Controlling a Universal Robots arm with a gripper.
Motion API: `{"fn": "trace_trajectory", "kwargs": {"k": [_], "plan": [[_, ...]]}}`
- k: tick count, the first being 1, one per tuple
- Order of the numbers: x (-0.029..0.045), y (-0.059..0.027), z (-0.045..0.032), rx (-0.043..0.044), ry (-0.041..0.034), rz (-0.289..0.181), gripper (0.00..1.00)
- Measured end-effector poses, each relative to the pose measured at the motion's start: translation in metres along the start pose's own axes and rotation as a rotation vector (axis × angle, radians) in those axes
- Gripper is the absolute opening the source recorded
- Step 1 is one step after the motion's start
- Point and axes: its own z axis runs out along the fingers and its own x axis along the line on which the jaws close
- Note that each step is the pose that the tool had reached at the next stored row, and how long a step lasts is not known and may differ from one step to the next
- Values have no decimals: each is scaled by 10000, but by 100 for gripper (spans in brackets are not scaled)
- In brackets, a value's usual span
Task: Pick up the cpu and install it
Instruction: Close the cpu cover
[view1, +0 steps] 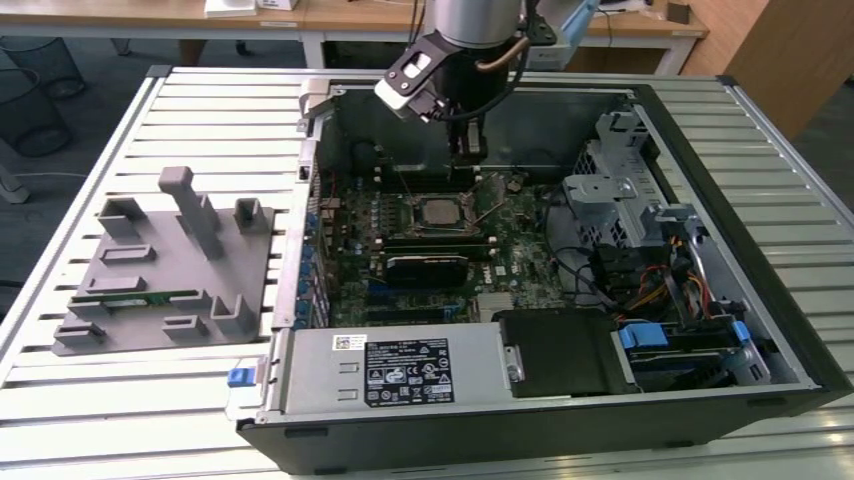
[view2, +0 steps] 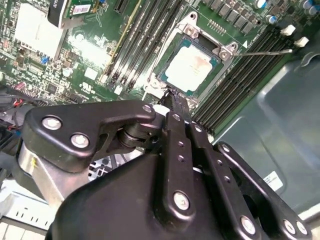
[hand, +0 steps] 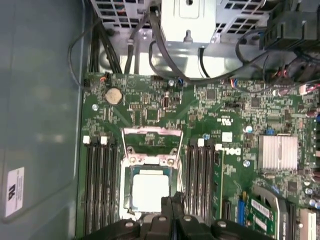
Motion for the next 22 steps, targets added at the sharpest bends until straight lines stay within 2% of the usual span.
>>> {"fn": "trace_trajectory", "kwargs": {"k": [4, 10, 16, 22], "plan": [[-1, 44, 1, 7, 0, 0, 11], [-6, 235, 7, 66, 1, -3, 11], [-35, 280, 14, 68, 3, -1, 11], [-18, 431, 58, 95, 1, -2, 11]]}}
